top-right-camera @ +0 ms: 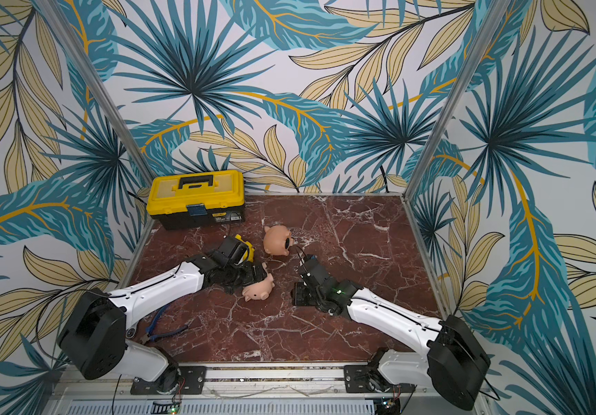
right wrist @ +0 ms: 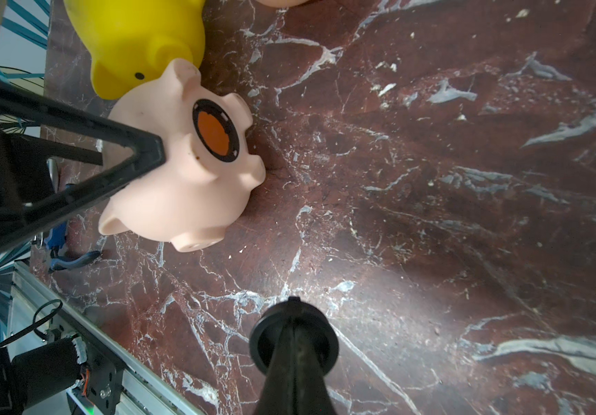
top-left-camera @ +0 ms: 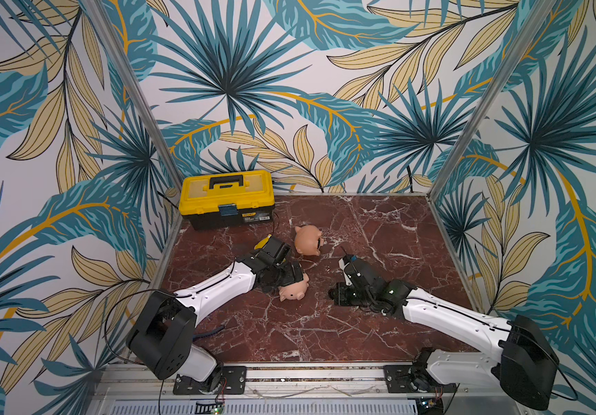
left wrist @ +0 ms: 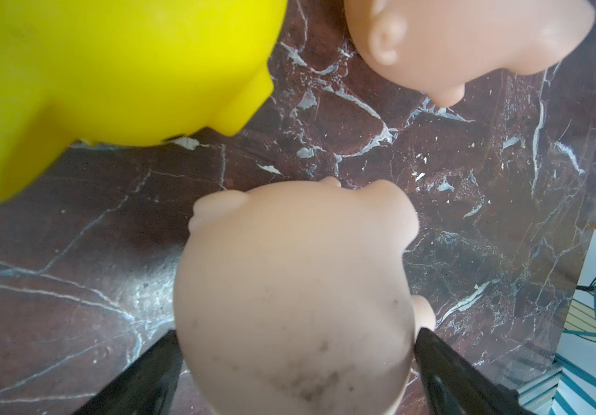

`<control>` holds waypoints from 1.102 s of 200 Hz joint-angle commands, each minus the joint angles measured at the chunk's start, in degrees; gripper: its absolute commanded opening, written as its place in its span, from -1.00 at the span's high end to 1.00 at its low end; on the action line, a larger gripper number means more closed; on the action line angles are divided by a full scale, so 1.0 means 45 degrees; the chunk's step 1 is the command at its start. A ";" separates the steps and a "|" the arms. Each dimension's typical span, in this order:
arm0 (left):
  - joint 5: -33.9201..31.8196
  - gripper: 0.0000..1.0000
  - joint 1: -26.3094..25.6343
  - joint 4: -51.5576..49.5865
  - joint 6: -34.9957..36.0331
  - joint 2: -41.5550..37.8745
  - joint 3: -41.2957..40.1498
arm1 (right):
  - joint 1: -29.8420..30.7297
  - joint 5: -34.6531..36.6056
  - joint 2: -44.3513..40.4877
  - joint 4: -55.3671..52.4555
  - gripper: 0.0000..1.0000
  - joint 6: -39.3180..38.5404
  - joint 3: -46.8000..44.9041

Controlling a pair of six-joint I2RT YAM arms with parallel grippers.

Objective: Close piggy banks
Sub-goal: Hold the piggy bank at the center of the board.

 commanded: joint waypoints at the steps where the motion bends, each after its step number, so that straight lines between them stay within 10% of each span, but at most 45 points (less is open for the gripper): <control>1: 0.0351 -0.99 0.0072 -0.0522 0.1560 0.0528 -0.0062 | -0.0086 -0.0087 -0.0313 0.0190 1.00 -0.0124 -0.0324; 83: 0.1065 -0.99 0.0054 -0.1638 0.4900 0.0907 0.1208 | -0.0282 -0.0074 -0.0619 0.0244 1.00 -0.0116 -0.0658; 220: -0.0347 -0.99 0.0022 -0.2397 0.0766 0.0493 0.2320 | -0.0301 -0.0229 -0.0257 0.0640 1.00 0.0067 -0.0833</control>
